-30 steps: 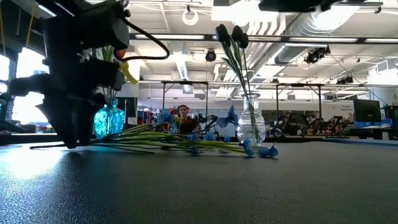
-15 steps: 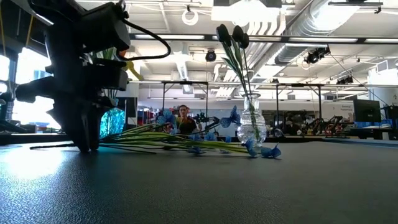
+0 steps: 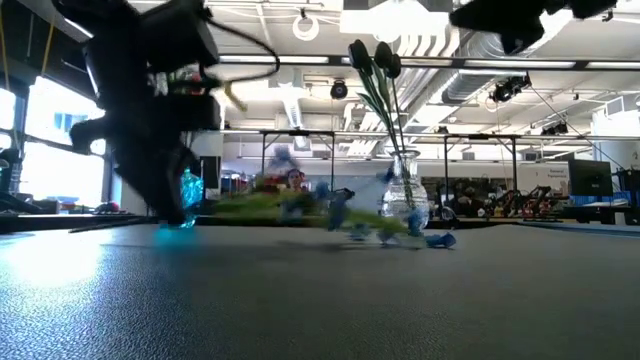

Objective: Sort flowers into vase by color
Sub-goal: Put the blue flowers into the transparent vase

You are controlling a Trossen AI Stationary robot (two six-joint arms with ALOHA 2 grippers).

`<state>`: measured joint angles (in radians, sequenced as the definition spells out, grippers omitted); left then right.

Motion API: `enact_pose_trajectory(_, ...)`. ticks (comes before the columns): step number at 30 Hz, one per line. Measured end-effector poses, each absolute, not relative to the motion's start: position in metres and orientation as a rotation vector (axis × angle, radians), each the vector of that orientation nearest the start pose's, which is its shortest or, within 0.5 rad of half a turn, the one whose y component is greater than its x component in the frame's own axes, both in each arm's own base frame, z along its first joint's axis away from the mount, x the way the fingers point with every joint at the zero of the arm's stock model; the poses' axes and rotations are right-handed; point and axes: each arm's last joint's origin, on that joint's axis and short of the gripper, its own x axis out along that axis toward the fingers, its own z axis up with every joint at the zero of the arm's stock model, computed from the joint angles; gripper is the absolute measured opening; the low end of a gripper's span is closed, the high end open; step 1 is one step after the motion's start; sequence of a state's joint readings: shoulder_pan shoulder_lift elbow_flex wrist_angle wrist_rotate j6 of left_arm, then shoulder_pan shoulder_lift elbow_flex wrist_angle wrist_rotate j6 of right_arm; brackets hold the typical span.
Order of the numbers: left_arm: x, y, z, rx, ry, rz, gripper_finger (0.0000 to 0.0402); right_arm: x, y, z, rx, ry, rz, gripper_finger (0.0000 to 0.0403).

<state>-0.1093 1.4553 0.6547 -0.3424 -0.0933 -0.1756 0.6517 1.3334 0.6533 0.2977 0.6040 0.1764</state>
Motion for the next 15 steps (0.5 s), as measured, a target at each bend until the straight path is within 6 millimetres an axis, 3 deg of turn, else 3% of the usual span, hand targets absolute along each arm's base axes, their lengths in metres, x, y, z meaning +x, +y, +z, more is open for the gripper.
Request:
enact_pose_trajectory(7, 0.248, -0.022, 0.186, -0.024, 0.818, 0.118, 0.0003, 0.234, 0.136, 0.209, 0.078, 0.435, 0.085, 0.0174)
enact_pose_trajectory(15, 0.249, -0.021, 0.229, 0.049, 0.390, 0.108, 0.0003, 0.248, 0.126, 0.196, 0.083, 0.468, 0.055, 0.0174)
